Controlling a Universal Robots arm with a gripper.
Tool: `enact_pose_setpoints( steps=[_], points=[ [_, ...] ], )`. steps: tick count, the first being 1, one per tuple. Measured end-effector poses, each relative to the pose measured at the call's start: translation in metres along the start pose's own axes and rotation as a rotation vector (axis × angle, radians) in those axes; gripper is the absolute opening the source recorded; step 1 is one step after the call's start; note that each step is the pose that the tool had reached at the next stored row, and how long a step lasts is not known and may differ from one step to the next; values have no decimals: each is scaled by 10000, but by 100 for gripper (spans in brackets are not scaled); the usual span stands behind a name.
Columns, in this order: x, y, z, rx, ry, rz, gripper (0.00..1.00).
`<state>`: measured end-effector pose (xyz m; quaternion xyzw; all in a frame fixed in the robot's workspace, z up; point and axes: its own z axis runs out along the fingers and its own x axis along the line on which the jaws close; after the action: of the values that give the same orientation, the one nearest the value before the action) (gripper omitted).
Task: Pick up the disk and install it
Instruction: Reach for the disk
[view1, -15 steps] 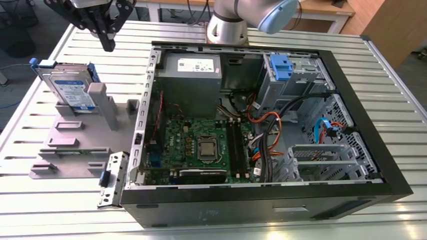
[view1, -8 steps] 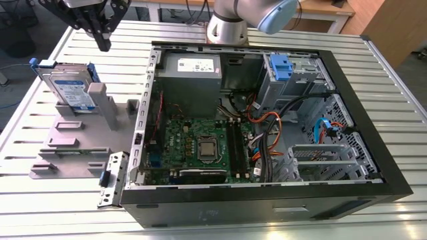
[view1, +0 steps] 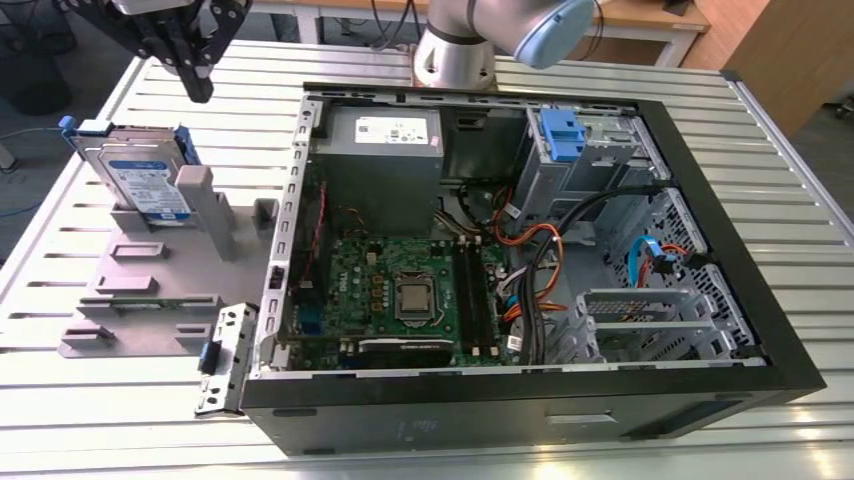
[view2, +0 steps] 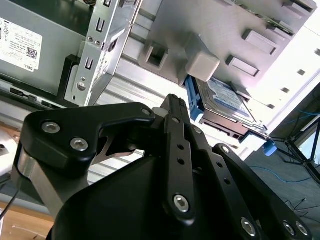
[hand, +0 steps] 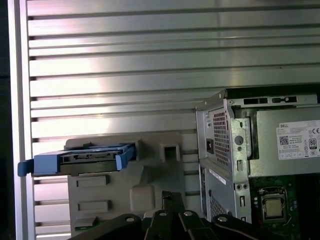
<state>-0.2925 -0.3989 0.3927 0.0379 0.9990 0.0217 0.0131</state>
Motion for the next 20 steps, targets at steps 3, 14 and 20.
enact_pose_setpoints(
  steps=[3,14,20],
  points=[
    [14,-1,0,0,0,-1,11],
    [55,-4,2,0,0,0,11],
    [105,-8,1,0,-1,0,11]
  ],
)
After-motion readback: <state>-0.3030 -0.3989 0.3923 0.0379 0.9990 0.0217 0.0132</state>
